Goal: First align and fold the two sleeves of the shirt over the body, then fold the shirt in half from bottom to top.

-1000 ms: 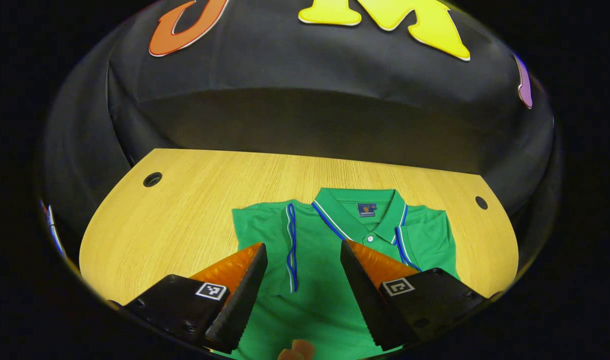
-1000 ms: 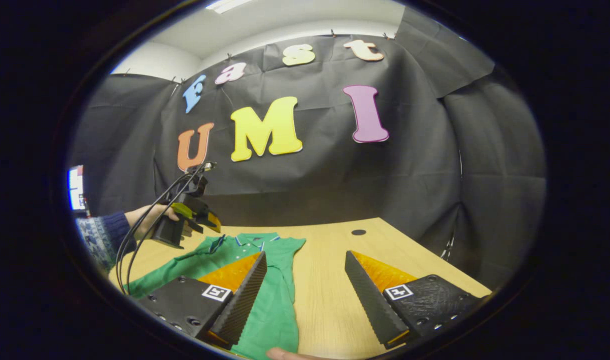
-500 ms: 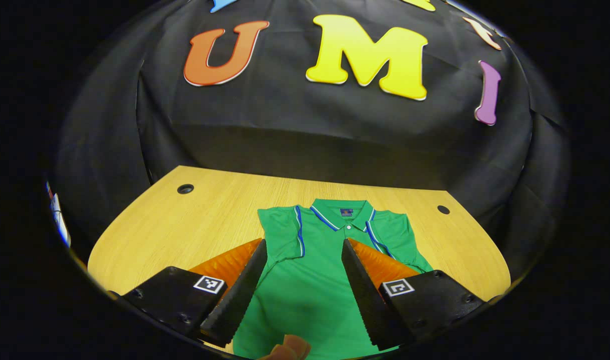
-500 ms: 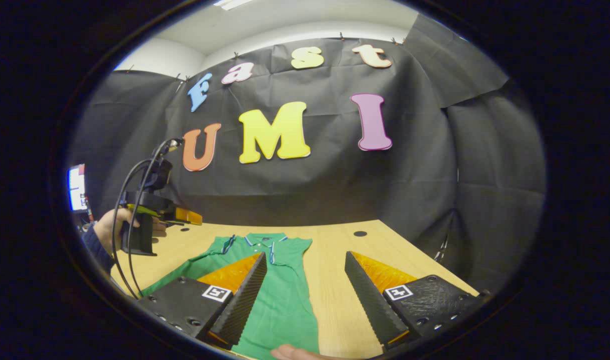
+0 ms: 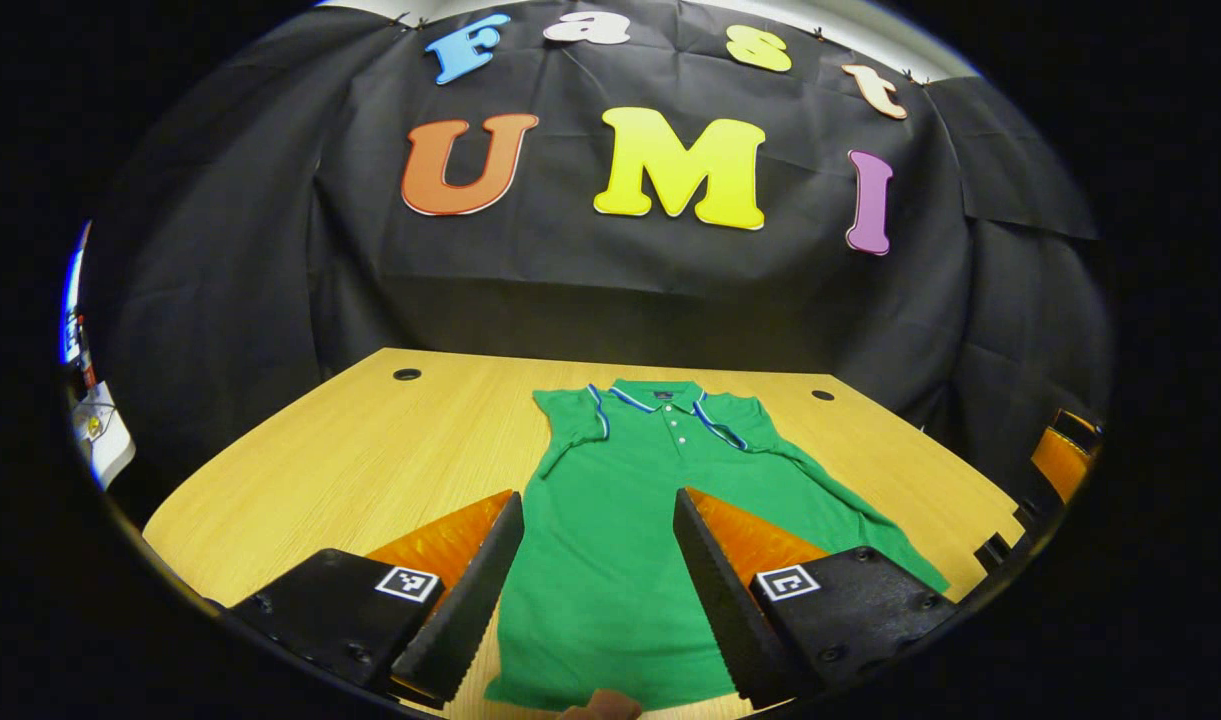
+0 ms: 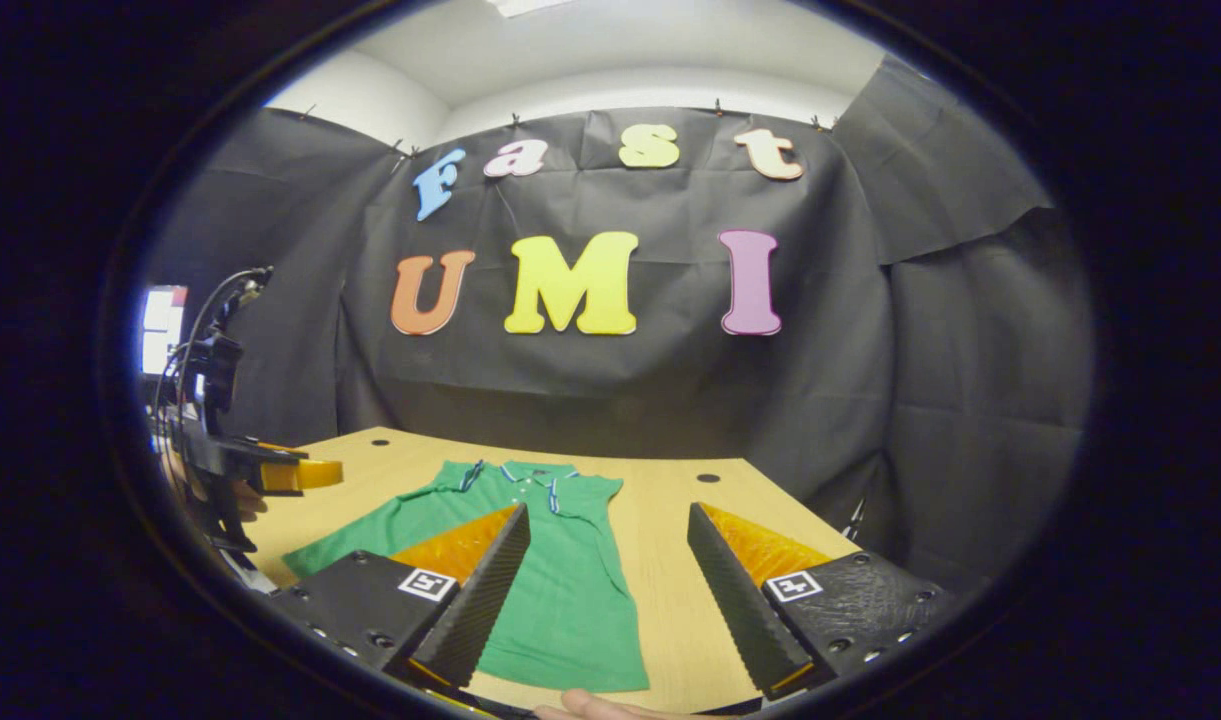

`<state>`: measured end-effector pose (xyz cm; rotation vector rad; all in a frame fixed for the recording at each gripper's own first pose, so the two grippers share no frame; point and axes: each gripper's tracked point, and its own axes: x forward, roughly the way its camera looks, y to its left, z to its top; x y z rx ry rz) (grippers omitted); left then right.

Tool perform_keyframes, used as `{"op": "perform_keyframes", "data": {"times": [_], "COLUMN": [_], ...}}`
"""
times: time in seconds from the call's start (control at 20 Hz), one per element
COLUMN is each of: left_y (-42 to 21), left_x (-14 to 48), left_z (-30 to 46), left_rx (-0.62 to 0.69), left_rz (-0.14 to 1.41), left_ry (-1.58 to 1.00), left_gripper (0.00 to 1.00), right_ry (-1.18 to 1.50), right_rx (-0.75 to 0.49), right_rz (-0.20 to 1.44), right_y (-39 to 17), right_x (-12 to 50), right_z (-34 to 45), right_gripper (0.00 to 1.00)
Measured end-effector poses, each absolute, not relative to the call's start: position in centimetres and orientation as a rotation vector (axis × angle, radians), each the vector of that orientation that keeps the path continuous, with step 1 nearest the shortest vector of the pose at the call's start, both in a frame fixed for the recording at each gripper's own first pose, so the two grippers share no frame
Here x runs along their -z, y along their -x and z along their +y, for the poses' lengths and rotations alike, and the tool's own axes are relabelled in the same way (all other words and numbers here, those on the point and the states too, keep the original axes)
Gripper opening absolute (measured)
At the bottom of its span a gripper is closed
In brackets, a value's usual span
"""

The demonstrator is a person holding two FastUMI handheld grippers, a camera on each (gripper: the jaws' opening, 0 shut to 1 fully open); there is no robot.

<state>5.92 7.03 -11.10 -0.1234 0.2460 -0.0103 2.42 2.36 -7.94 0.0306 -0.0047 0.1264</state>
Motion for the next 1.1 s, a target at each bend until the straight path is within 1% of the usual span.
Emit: {"op": "perform_keyframes", "data": {"times": [0.1,0.3,0.35,0.4,0.45,0.55,0.6,0.65,0.85,0.9,0.95,1.0,1.05,1.1], "left_y": [-3.9,-2.6,-2.5,-2.3,-2.2,-2.1,-2.0,-2.0,-2.2,-2.1,-2.1,-2.1,-2.1,-2.2], "left_x": [13.3,16.8,17.8,19.0,20.1,22.0,22.6,22.9,22.9,23.0,23.0,23.0,23.0,23.1], "left_z": [7.9,8.8,8.6,8.2,7.8,7.4,7.3,7.4,7.5,7.5,7.5,7.6,7.7,8.1], "left_rx": [-0.016,-0.03,-0.022,-0.01,0.0,0.007,0.003,-0.001,-0.012,-0.013,-0.013,-0.017,-0.024,-0.045], "left_rz": [0.261,0.288,0.304,0.331,0.359,0.401,0.416,0.42,0.416,0.419,0.42,0.421,0.42,0.418], "left_ry": [0.142,0.123,0.134,0.147,0.155,0.148,0.136,0.122,0.089,0.089,0.086,0.088,0.09,0.093], "left_gripper": [1.0,1.0,1.0,1.0,1.0,1.0,1.0,1.0,1.0,1.0,1.0,1.0,1.0,1.0], "right_ry": [-0.015,0.017,0.021,0.022,0.022,0.022,0.026,0.03,0.006,-0.009,-0.038,-0.058,-0.06,-0.052], "right_rx": [-0.119,-0.138,-0.139,-0.14,-0.142,-0.149,-0.148,-0.141,-0.144,-0.149,-0.168,-0.169,-0.178,-0.191], "right_rz": [0.026,0.109,0.131,0.157,0.187,0.247,0.272,0.295,0.393,0.433,0.448,0.447,0.461,0.452], "right_y": [-2.0,-2.5,-2.8,-3.2,-3.5,-4.1,-4.4,-4.6,-5.0,-5.1,-5.1,-5.3,-5.3,-5.2], "right_x": [10.1,14.4,15.3,16.4,17.6,19.9,20.8,21.6,24.9,25.9,26.0,25.8,25.9,25.8], "right_z": [2.4,3.3,3.5,3.7,3.9,4.2,4.3,4.2,4.0,4.1,4.4,4.5,4.6,5.1], "right_gripper": [0.96,0.96,0.95,0.97,0.95,0.95,0.97,0.95,0.95,0.97,0.95,0.97,0.94,0.95]}}
